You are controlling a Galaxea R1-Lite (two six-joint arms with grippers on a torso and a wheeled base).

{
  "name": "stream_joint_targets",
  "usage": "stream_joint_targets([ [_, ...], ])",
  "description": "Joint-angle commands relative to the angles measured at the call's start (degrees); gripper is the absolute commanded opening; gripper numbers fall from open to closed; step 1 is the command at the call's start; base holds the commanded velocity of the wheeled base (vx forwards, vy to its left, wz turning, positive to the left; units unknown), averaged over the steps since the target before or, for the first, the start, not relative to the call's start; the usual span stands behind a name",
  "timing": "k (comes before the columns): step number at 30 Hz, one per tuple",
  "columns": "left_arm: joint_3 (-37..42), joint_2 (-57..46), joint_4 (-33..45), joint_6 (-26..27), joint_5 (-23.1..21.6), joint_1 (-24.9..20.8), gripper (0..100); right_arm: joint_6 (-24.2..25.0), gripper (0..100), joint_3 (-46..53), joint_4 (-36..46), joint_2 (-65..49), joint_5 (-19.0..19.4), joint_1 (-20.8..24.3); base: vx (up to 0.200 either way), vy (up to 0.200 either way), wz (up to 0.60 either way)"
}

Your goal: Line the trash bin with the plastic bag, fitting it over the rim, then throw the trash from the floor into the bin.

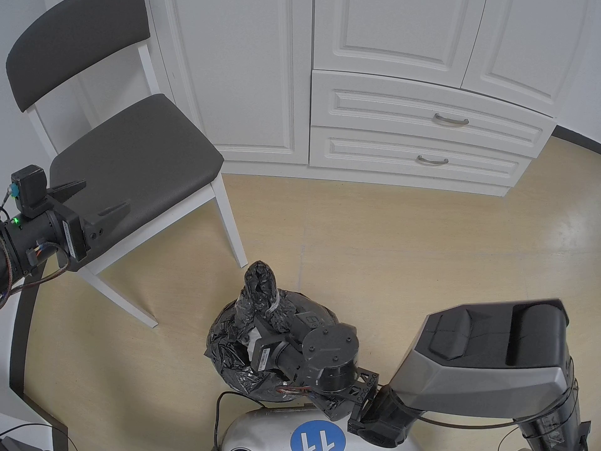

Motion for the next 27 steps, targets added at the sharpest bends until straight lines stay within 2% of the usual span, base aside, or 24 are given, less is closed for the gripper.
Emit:
stream_joint_targets([
  [1,0.0,-0.2,-0.1,0.0,0.0,0.2,100,1.8,0,-1.7,1.7,2.9,0.0,-0.1,0.000,0.000,0.00],
  [17,-0.1,-0.3,-0.1,0.0,0.0,0.4,100,2.6,0,-8.4,2.7,9.6,0.0,-4.6,0.000,0.000,0.00],
  [27,0.0,-0.7,-0.1,0.0,0.0,0.4,100,-0.6,0,-5.1,3.2,10.5,0.1,-3.4,0.000,0.000,0.00],
])
